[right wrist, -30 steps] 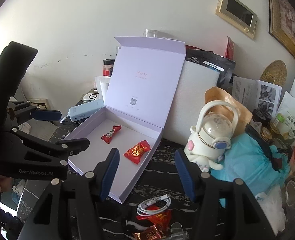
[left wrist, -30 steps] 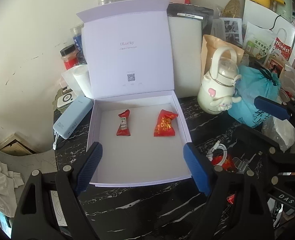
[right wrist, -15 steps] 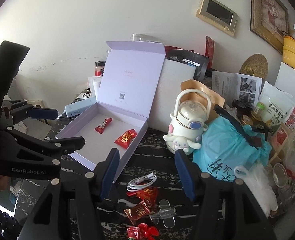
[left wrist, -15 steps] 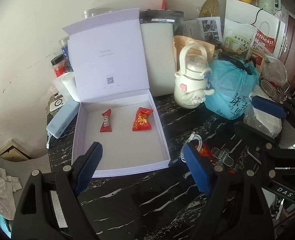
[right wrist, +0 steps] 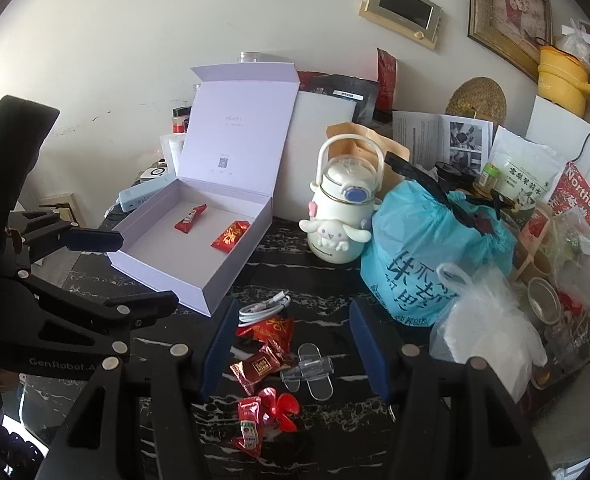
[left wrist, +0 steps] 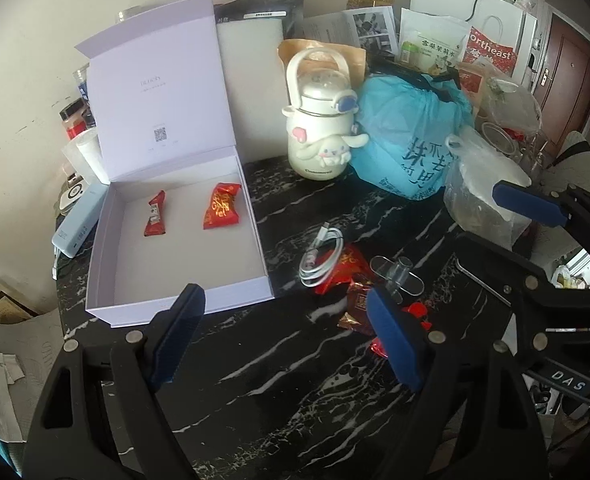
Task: Organize objects
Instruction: 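Withdraw both open tools from the box back toward the candy pile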
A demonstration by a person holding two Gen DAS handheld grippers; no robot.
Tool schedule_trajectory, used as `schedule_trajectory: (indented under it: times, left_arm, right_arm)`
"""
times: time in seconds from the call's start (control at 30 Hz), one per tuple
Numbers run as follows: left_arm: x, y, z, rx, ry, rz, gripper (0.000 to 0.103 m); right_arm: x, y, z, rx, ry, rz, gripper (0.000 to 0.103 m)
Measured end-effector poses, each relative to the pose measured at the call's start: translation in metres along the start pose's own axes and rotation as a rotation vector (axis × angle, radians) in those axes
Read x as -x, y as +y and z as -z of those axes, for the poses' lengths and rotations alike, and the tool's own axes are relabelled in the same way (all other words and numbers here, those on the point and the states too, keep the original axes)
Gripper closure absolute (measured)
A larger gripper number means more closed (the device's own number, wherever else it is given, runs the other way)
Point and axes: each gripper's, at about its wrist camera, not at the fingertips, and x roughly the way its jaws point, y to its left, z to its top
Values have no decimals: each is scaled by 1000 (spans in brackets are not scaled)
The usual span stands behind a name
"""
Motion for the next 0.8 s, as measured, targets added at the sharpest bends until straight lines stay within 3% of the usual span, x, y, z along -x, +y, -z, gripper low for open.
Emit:
schedule_trajectory:
  times: [0.43, 0.8]
  left_arm:
    - [-13, -32, 32, -20, 21, 33, 20]
    - [-38, -47, 57, -33, 69, 54, 21]
  right_arm:
    - [3, -17, 56, -43, 68, 32, 45]
    - [-17, -21, 95, -62, 129, 10, 45]
